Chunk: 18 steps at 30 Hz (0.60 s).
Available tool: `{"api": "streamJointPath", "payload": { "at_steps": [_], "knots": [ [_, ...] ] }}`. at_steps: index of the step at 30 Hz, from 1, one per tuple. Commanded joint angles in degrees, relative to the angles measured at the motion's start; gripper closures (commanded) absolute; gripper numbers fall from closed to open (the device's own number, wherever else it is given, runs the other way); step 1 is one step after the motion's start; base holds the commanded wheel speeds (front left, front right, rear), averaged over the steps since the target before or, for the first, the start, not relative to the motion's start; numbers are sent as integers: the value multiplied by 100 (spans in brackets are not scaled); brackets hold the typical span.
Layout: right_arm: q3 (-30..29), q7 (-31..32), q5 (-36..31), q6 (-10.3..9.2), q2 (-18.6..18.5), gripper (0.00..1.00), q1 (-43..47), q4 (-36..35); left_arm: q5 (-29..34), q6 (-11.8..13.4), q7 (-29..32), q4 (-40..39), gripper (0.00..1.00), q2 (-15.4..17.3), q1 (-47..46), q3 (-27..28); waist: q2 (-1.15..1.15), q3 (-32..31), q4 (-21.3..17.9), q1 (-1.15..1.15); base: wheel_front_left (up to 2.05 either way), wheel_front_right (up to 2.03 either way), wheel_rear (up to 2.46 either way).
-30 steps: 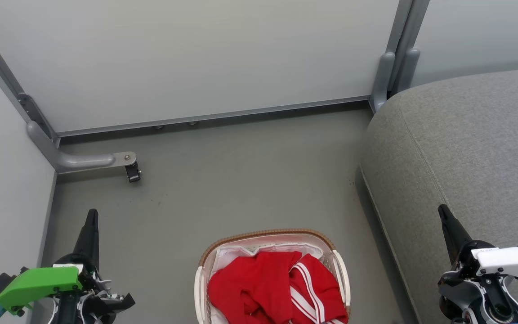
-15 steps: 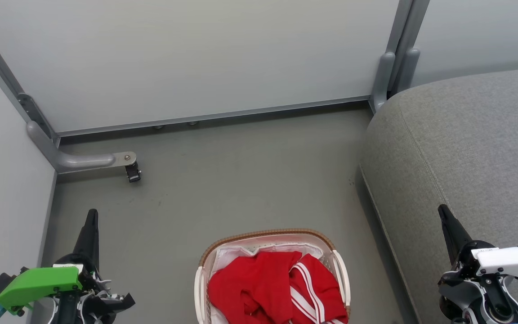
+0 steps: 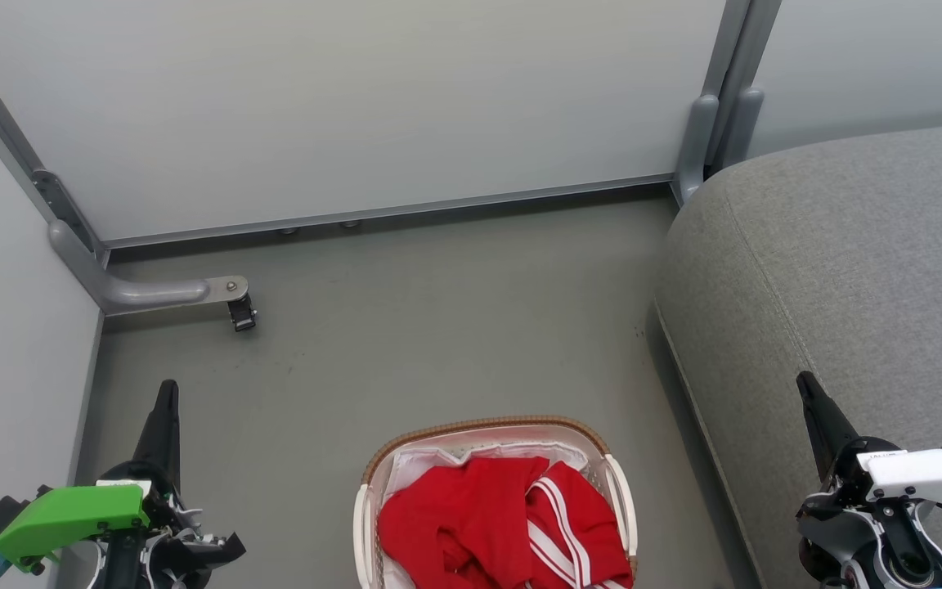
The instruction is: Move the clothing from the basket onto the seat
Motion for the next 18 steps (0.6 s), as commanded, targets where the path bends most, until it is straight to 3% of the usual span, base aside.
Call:
{"api": "streamJointPath", "payload": {
  "at_steps": [1, 11, 12, 18],
  "knots": [
    [-2, 12, 22, 0, -24, 100, -32, -22, -16, -25, 20, -7, 100, 32, -68, 10, 0, 0, 0, 0, 0, 0, 0],
    [-2, 12, 22, 0, -24, 100, -32, -22, -16, -25, 20, -7, 100, 32, -68, 10, 0, 0, 0, 0, 0, 0, 0],
    [0, -2, -1, 1, 4, 0, 7, 19, 0, 1, 0, 16, 0, -3, 6, -2, 0, 0, 0, 0, 0, 0, 0],
    [73, -64, -20, -1, 69, 0, 146, 199, 14, 9, -64, 173, 0, -32, 159, -84, 0, 2, 2, 0, 0, 0, 0]
  ]
}}
